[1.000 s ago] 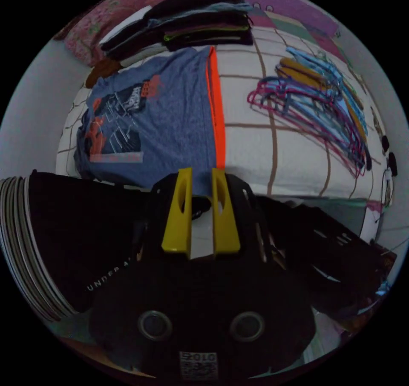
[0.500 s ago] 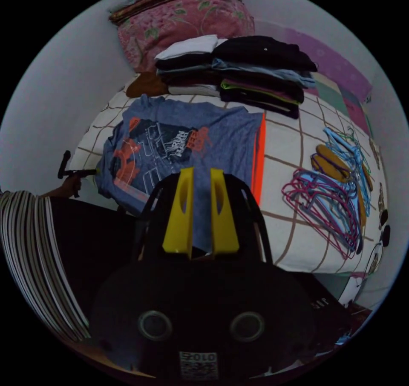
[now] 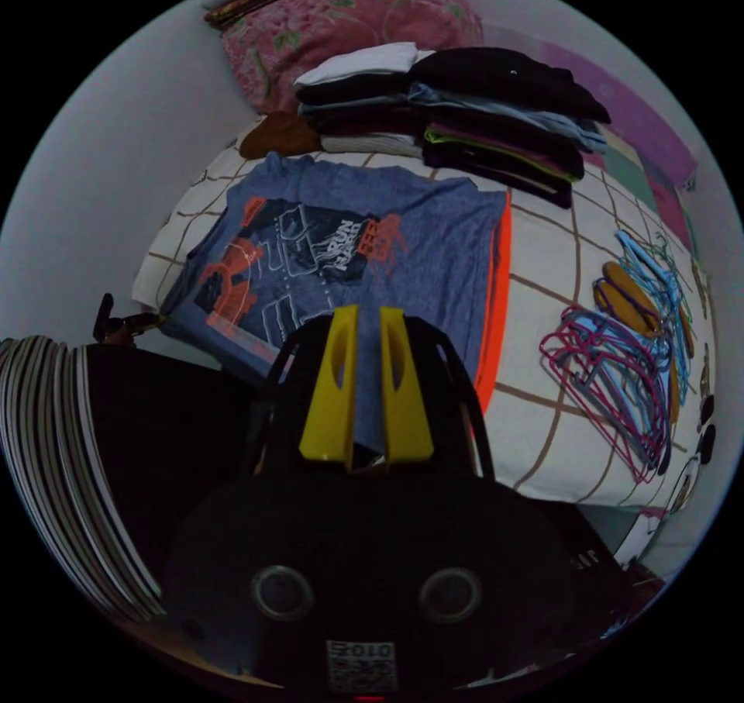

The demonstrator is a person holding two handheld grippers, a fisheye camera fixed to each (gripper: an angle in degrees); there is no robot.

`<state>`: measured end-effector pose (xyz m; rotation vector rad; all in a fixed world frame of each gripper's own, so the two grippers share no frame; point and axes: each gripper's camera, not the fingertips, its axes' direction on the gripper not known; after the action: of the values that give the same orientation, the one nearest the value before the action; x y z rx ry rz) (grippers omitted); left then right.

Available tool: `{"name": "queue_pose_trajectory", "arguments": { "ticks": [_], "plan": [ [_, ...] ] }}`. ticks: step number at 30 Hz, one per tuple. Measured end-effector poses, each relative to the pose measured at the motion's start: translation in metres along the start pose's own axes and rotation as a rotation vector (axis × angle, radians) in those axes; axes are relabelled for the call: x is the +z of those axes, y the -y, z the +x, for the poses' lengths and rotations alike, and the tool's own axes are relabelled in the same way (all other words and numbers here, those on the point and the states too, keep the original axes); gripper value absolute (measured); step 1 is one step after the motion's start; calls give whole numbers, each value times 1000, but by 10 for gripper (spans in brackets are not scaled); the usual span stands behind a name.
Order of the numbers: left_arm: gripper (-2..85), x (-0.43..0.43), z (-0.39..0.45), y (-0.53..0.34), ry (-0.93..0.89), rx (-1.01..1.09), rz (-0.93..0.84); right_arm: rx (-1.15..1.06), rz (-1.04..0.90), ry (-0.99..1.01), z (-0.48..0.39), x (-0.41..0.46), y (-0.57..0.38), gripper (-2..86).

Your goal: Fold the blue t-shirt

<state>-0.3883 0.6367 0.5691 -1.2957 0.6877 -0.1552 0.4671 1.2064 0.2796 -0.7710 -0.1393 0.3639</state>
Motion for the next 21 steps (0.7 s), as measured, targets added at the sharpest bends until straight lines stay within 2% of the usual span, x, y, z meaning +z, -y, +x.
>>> {"name": "queue_pose_trajectory", "arguments": {
  "ticks": [2, 9, 11, 14, 16, 19, 21],
  "plan": [
    [-1, 3, -2, 9, -2, -27, 22, -25, -10, 5, -1, 2, 13, 57],
    [12, -5, 12, 54, 183, -81, 9, -62, 2, 13, 4, 3, 62, 58],
    [26, -6, 12, 62, 167, -131, 5, -51, 13, 17, 8, 3, 71, 58],
    [46, -7, 3, 73, 34, -219, 1, -29, 40, 13, 17, 1, 83, 58],
    [56, -20, 1, 82, 18, -278, 56, -11, 54, 9, 24, 1, 90, 59],
    [65, -47, 10, 98, 185, -354, 158, 33, 72, 15, 38, 2, 102, 60],
    [69, -63, 23, 115, 212, -331, 230, 62, 99, 27, 49, 3, 114, 61]
  ]
}}
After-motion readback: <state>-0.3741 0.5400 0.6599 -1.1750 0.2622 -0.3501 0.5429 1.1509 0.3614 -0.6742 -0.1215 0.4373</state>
